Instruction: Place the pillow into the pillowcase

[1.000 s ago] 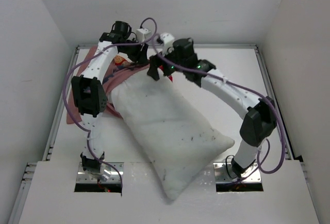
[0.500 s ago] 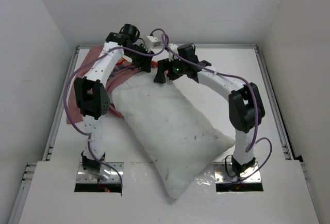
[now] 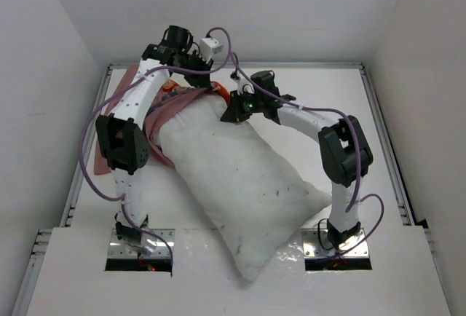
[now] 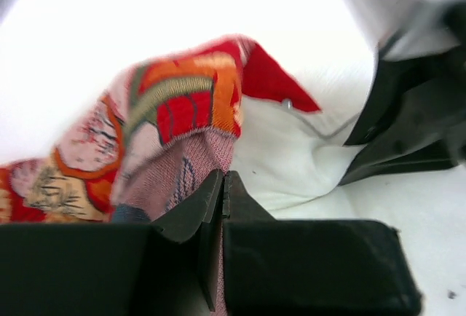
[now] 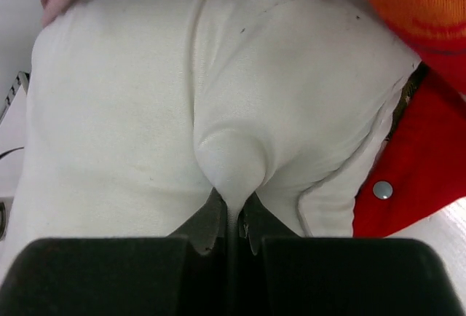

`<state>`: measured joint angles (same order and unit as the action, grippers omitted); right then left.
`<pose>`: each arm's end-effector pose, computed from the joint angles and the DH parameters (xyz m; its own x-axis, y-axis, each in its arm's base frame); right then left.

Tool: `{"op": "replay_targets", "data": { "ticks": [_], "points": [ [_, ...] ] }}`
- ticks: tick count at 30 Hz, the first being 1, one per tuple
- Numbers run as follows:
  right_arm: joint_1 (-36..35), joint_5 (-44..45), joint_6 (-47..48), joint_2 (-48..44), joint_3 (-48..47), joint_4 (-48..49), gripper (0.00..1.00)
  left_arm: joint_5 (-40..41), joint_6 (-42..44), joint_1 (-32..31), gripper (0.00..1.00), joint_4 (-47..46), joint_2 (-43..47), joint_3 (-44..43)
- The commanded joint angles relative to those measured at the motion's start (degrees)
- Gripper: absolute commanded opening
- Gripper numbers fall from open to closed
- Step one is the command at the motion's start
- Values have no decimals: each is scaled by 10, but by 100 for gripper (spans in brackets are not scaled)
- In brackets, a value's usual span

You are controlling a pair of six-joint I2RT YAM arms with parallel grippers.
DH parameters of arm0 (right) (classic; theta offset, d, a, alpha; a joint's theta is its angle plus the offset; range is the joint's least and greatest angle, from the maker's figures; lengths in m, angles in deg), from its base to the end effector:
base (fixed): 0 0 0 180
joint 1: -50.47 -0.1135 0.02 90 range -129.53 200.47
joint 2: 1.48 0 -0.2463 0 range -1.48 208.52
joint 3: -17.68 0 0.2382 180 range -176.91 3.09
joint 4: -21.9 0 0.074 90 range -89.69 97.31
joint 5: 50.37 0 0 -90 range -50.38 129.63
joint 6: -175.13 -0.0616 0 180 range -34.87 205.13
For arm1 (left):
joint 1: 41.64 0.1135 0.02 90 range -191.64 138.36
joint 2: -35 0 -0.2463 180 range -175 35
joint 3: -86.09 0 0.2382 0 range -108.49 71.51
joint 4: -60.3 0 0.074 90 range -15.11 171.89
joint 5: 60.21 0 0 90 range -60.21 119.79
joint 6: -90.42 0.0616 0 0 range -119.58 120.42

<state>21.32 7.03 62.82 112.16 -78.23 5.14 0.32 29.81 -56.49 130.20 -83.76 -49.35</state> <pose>0.3763 0.2479 0.1953 -0.7605 -0.0580 -0.6467 -0.5507 0.5853 0.5951 0.4205 -0.1429 0.2956 -0.4253 0.5548 -0.7151 0.8224 0.5667 -0.0495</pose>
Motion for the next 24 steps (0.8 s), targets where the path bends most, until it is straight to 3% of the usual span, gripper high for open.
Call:
{"op": "replay_targets", "data": {
  "ticks": [1, 6, 12, 15, 18, 20, 22, 24],
  "points": [
    [-31, -20, -5, -52, 48, 58, 0, -49, -33, -5, 0, -74, 67, -25],
    [-35, 22, -44, -74, 57, 157, 0, -173, -37, -15, 0, -52, 72, -57],
    [-34, 82, -179, -48, 35, 440, 0, -247, 24, -58, 0, -12, 79, 9],
    [-35, 90, -191, -44, 47, 515, 0, -261, 28, -62, 0, -17, 85, 21],
    [-41, 142, -172, -61, 79, 511, 0, -245, 44, -61, 0, -11, 86, 22],
    [-36, 210, -182, -54, 92, 515, 0, -305, 73, -62, 0, 50, 82, 5],
    [-12, 252, -232, -20, 92, 524, 0, -355, 122, -62, 0, 90, 82, -16],
    [21, 318, -313, 3, 99, 544, 0, -355, 159, -63, 0, 130, 96, -11]
  ]
}}
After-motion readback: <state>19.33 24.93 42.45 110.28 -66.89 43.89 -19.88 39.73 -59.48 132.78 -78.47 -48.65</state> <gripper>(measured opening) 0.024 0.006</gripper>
